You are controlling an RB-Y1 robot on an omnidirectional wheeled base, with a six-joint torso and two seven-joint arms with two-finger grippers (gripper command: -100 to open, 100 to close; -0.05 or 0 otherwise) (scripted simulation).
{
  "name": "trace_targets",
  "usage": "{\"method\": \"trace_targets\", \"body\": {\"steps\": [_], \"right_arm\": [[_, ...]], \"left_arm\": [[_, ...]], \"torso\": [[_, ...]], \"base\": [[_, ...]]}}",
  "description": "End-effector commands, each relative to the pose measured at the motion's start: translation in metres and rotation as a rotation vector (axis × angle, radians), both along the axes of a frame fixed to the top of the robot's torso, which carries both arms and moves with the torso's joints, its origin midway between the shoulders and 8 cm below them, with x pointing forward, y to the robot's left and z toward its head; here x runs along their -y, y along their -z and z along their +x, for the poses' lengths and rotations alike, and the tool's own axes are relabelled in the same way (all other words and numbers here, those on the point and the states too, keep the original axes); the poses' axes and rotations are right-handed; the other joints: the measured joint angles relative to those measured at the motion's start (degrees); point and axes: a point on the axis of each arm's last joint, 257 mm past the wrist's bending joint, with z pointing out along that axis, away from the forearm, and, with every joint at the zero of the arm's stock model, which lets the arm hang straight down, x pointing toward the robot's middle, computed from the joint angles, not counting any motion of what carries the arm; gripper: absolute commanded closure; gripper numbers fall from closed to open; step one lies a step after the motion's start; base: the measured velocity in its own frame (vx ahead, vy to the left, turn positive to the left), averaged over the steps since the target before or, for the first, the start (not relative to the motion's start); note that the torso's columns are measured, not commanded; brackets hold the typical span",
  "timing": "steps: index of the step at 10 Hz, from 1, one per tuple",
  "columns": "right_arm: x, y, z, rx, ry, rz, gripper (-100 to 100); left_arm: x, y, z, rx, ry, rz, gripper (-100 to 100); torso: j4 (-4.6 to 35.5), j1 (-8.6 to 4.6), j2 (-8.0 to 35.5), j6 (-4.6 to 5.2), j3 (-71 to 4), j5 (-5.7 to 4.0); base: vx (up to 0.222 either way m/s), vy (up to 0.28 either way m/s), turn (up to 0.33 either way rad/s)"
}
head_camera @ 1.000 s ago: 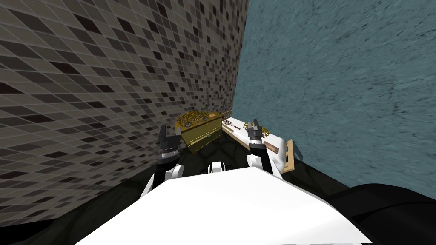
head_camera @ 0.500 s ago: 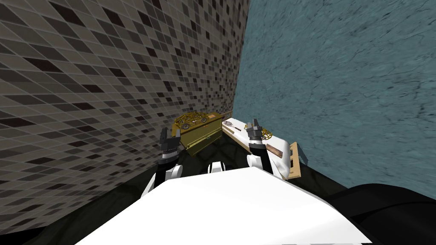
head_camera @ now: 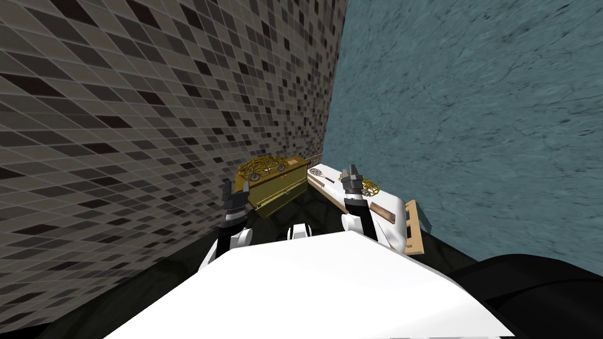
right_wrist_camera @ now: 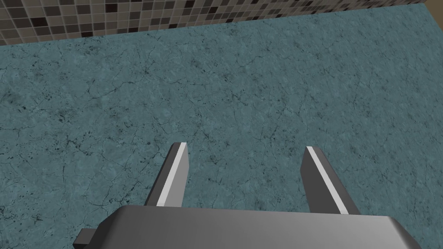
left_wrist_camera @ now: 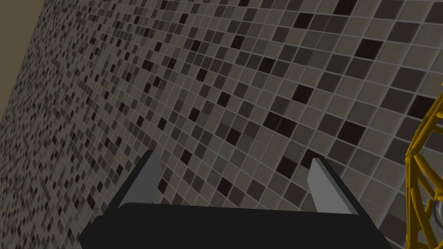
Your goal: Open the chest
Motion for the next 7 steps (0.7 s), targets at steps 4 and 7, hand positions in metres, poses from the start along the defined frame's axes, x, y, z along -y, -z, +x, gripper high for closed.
{"method": "trace_targets", "body": {"steps": [4, 7], "right_arm": [[0.000, 0.000, 0.000, 0.000, 0.000, 0.000, 0], [0.000, 0.000, 0.000, 0.000, 0.000, 0.000, 0]], "left_arm": [[-0.027, 0.023, 0.005, 0.001, -0.030, -0.029, -100], [-0.039, 0.042, 0.008, -0.026, -0.048, -0.042, -100]], "torso": [[-0.01, 0.03, -0.04, 0.00, -0.02, 0.01], [0.01, -0.09, -0.01, 0.00, 0.01, -0.02]], "base": [[0.095, -0.021, 0.011], [0.087, -0.034, 0.010]]}}
